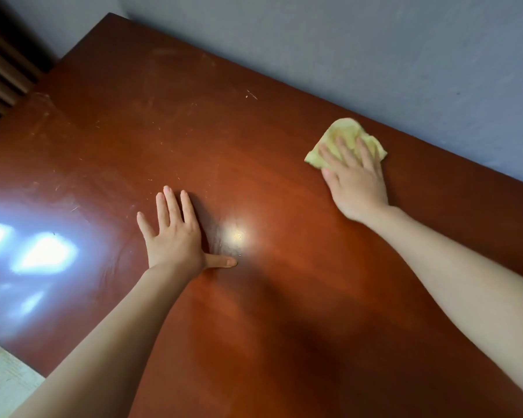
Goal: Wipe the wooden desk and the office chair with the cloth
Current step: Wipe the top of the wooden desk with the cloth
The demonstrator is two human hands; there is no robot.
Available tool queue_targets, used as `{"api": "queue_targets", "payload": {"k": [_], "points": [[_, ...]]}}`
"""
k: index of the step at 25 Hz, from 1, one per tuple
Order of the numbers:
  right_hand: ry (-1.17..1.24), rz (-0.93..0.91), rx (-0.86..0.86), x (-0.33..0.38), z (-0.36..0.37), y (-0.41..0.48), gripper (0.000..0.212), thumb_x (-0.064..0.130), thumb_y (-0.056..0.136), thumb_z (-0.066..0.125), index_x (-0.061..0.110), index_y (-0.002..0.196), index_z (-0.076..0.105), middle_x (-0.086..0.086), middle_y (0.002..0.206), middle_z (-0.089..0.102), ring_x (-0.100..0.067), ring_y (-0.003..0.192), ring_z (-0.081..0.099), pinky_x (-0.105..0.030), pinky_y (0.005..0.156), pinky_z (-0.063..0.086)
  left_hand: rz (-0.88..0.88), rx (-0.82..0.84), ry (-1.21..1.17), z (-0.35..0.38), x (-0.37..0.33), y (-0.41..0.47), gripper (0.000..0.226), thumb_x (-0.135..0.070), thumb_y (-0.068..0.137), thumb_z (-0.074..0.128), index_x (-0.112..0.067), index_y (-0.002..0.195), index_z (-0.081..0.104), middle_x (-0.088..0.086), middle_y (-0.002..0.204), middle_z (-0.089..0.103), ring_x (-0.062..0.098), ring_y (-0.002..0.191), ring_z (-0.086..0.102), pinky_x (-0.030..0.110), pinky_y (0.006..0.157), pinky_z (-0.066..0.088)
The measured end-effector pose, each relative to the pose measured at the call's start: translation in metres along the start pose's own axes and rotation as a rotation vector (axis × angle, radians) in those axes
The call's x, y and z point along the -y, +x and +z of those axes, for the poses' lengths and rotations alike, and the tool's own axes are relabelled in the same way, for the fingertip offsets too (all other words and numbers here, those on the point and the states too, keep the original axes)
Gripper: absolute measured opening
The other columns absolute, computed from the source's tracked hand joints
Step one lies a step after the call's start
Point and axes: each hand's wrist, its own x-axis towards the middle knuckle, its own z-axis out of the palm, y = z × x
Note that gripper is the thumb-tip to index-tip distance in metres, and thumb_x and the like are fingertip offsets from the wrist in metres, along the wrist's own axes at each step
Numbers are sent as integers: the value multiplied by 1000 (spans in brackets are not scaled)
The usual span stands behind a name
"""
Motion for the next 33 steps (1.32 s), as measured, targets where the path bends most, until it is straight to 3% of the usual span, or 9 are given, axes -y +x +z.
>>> {"api": "queue_targets", "payload": {"k": [3, 9, 13, 16, 23, 29, 33], "points": [[-49, -252, 45, 23, 2, -38, 48, 48, 99, 18, 45, 147, 17, 8, 158, 14, -27, 146, 0, -47, 116, 0, -53, 43, -11, -1, 0, 1, 151, -93, 42, 48, -9, 145, -23, 22, 152, -25, 38, 142, -19, 65, 109, 4], [-143, -921, 131, 68, 15, -88, 47, 44, 98, 29, 38, 144, 32, 7, 154, 27, -28, 145, 14, -52, 116, 11, -73, 88, -49, -3, -3, 2, 155, -94, 35, 49, -13, 144, -26, 30, 150, -20, 49, 140, -11, 67, 107, 10], [-186, -1132, 135, 60, 3, -49, 48, 43, 96, 38, 36, 143, 36, 6, 153, 30, -24, 143, 20, -44, 116, 17, -83, 142, -42, -3, -2, 6, 156, -92, 37, 53, -11, 141, -32, 32, 149, -23, 50, 139, -11, 62, 109, 20], [-193, -1006, 109, 62, 1, -17, 49, 45, 96, 31, 38, 144, 32, 7, 154, 26, -23, 145, 15, -42, 117, 12, -91, 174, -63, -5, -4, 7, 156, -89, 39, 57, -10, 140, -33, 32, 148, -25, 51, 139, -13, 61, 109, 21], [-120, -519, 101, 63, -15, 82, 50, 45, 100, 24, 40, 148, 14, 6, 159, 8, -22, 146, -2, -38, 118, -3, -70, 193, -82, -8, -4, 4, 154, -87, 44, 57, -8, 140, -33, 34, 146, -26, 53, 137, -15, 63, 108, 17], [-26, -163, 154, 91, -24, 149, 49, 43, 102, 17, 37, 150, 7, 5, 160, -1, -28, 145, -9, -44, 118, -3, -61, 174, -84, -5, -3, 4, 154, -88, 43, 55, -7, 138, -35, 36, 145, -26, 54, 136, -15, 63, 107, 17], [-11, -90, 98, 126, -18, 166, 50, 39, 102, 20, 35, 151, 10, 3, 160, 1, -33, 145, -7, -51, 116, -3, -55, 173, -102, -3, -3, 6, 155, -88, 42, 54, -7, 136, -38, 36, 144, -29, 55, 135, -18, 65, 107, 14]]}}
